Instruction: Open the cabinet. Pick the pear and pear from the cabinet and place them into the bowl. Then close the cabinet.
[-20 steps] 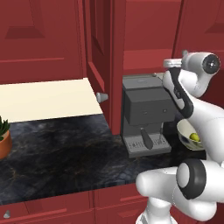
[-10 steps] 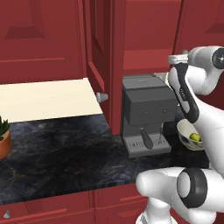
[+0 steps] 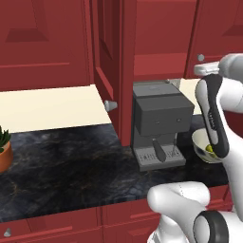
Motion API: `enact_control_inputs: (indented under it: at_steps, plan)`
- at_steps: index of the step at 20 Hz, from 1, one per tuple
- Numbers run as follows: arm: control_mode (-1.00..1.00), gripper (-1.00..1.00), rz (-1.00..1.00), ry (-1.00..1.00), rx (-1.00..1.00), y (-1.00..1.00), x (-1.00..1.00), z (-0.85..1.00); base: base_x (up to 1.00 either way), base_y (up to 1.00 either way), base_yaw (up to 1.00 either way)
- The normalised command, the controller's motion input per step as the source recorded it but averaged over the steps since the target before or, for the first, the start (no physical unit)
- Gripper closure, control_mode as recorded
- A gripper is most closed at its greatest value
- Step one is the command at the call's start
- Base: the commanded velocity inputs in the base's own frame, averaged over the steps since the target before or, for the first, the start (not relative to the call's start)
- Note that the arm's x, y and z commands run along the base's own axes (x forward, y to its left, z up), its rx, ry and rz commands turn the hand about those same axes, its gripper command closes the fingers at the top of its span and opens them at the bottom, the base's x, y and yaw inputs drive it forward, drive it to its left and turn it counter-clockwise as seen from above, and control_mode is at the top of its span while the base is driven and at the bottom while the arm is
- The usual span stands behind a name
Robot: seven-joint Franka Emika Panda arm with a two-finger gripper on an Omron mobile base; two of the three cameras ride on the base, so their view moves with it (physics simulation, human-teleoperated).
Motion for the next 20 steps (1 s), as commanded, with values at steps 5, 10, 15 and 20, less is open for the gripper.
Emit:
enact_control_inputs:
  at_steps: [5,10,15,20]
  plan:
    - [-1.0,-1.0,0.01,0.0,-0.05,0.08,-0.69,0.19,0.0,0.0,0.0]
    - [-1.0,-1.0,0.0,0.0,-0.06,0.27,-0.68,0.12,0.0,0.0,0.0]
    - [-1.0,-1.0,0.0,0.0,-0.04,0.37,-0.61,0.1,0.0,0.0,0.0]
    - [-1.0,-1.0,0.0,0.0,0.0,0.3,-0.56,0.22,0.0,0.0,0.0]
